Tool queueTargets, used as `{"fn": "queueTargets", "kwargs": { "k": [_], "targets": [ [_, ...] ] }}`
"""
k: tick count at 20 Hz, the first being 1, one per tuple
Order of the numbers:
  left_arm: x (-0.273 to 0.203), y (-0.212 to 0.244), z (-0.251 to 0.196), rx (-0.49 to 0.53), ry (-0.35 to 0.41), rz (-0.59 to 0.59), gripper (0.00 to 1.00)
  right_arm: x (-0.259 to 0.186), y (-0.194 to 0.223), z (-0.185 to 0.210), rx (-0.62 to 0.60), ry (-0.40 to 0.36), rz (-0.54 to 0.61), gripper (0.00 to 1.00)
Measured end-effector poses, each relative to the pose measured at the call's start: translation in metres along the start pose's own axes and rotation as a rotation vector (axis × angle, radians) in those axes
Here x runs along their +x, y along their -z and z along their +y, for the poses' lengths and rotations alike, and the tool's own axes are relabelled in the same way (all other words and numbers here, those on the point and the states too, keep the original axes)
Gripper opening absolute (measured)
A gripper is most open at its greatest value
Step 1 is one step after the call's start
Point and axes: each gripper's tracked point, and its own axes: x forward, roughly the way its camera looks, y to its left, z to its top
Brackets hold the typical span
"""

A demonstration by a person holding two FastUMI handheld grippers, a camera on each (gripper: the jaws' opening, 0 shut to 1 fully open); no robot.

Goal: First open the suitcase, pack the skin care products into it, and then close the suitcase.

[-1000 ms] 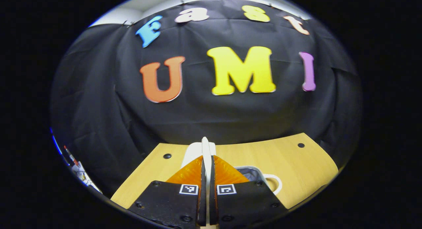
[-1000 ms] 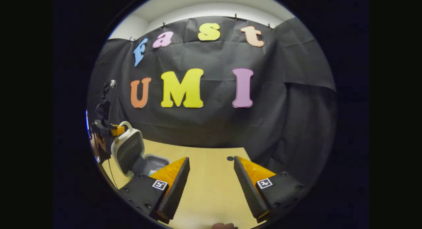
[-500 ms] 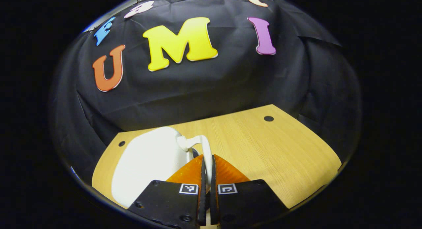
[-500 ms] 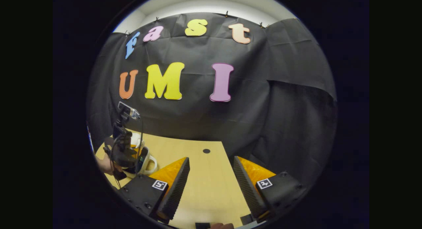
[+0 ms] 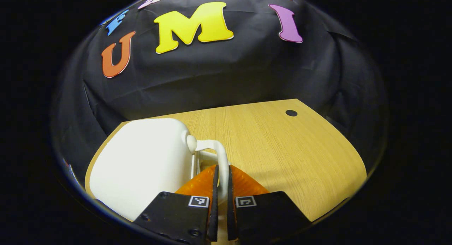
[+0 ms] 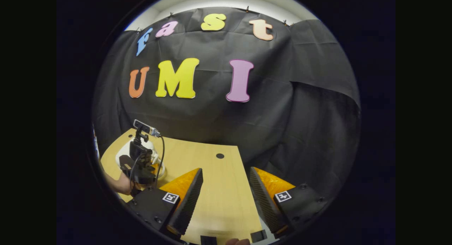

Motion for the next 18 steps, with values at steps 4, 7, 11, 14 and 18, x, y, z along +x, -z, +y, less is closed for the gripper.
{"fn": "queueTargets", "kwargs": {
  "k": [4,7,11,14,18],
  "targets": [
    [0.006,0.017,-0.021,-0.039,0.083,0.072,0.23,0.006,-0.009,0.011,-0.031,-0.044,-0.025,0.79],
    [-0.016,0.001,-0.019,-0.065,0.101,0.033,0.61,0.014,-0.019,0.024,-0.021,-0.076,-0.055,0.80],
    [-0.075,-0.047,-0.009,-0.097,0.128,-0.087,0.87,0.028,-0.038,0.057,0.005,-0.130,-0.106,0.80],
    [-0.117,-0.095,0.021,-0.107,0.110,-0.208,0.95,0.034,-0.065,0.089,0.014,-0.184,-0.171,0.78],
    [-0.170,-0.166,0.082,-0.122,0.031,-0.420,0.95,0.039,-0.116,0.117,0.054,-0.172,-0.301,0.80]
  ]
}}
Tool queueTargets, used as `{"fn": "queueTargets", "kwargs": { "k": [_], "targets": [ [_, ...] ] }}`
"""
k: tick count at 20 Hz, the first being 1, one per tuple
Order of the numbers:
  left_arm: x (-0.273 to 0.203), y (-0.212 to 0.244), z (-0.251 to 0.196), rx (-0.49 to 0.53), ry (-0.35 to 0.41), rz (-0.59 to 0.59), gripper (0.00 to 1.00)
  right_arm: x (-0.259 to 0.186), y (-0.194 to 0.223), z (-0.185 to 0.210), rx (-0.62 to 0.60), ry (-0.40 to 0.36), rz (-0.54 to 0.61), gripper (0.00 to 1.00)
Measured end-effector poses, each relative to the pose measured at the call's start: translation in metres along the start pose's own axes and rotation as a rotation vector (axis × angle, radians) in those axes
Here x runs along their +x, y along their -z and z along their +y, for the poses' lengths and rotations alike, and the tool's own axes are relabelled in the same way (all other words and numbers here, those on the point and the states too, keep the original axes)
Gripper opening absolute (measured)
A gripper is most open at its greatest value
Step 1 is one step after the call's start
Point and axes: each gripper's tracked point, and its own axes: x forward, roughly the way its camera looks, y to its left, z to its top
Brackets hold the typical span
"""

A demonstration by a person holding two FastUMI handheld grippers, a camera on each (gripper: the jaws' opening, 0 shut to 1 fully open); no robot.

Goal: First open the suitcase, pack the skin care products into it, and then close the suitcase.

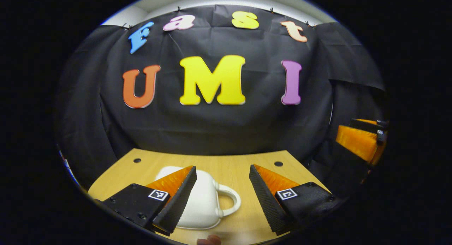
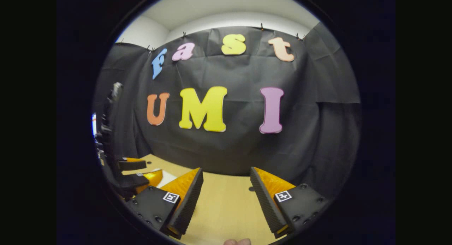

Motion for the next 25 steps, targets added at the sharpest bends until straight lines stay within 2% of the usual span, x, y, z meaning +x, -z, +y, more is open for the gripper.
{"fn": "queueTargets", "kwargs": {
  "k": [3,4,6,14,25],
  "targets": [
    [-0.013,-0.046,0.025,0.005,-0.028,-0.121,0.96,0.003,-0.031,0.021,0.012,0.036,-0.111,0.80],
    [-0.016,-0.052,0.031,0.015,-0.036,-0.140,0.96,0.003,-0.037,0.027,0.012,0.043,-0.141,0.77],
    [-0.019,-0.058,0.039,0.009,-0.039,-0.154,0.96,0.002,-0.042,0.039,0.018,0.052,-0.174,0.79],
    [-0.023,-0.056,0.053,0.015,-0.042,-0.161,0.96,0.001,-0.033,0.060,0.003,0.059,-0.148,0.77],
    [-0.015,-0.047,0.057,-0.008,-0.054,-0.130,0.96,0.010,-0.023,0.064,-0.006,0.039,-0.118,0.77]
  ]
}}
